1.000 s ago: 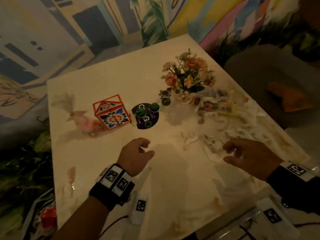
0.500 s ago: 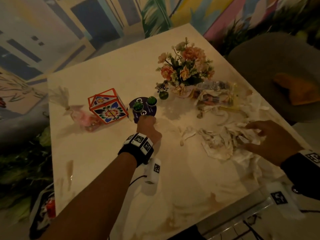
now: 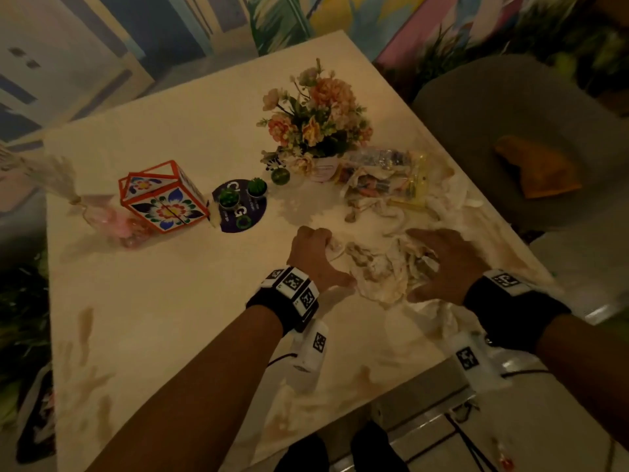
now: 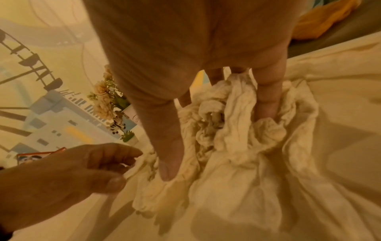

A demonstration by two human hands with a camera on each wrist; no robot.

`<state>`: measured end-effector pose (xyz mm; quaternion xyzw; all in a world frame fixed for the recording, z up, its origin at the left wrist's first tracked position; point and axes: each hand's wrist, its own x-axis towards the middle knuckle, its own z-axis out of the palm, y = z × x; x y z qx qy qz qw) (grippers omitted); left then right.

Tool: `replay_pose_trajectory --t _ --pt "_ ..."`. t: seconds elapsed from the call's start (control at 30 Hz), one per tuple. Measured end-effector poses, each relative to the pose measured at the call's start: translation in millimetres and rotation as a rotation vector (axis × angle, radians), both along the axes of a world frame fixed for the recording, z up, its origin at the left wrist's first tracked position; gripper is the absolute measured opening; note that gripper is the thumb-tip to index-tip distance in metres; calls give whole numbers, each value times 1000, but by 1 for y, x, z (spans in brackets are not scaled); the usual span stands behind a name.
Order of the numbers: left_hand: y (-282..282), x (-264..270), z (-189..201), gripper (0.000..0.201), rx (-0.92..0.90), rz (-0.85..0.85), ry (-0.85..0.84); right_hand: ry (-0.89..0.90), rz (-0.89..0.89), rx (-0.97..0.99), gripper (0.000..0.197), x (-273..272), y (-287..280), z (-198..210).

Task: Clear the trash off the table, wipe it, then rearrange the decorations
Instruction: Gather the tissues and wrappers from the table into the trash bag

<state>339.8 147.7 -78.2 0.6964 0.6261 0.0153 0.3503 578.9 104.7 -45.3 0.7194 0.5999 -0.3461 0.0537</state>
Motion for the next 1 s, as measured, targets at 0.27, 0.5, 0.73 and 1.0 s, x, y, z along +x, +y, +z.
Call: replay_pose_trajectory --t 0.27,0.5,0.73,1.0 --pt "-19 37 6 113 -22 -145 135 56 68 67 76 -9 9 -8" --pt "-29 53 4 60 92 -166 175 78 99 95 28 -11 20 -6" --pt "-24 38 -6 33 149 -67 133 67 116 233 11 -17 23 -1" --pt "-14 5 4 7 134 230 -19 181 1 337 12 -39 37 37"
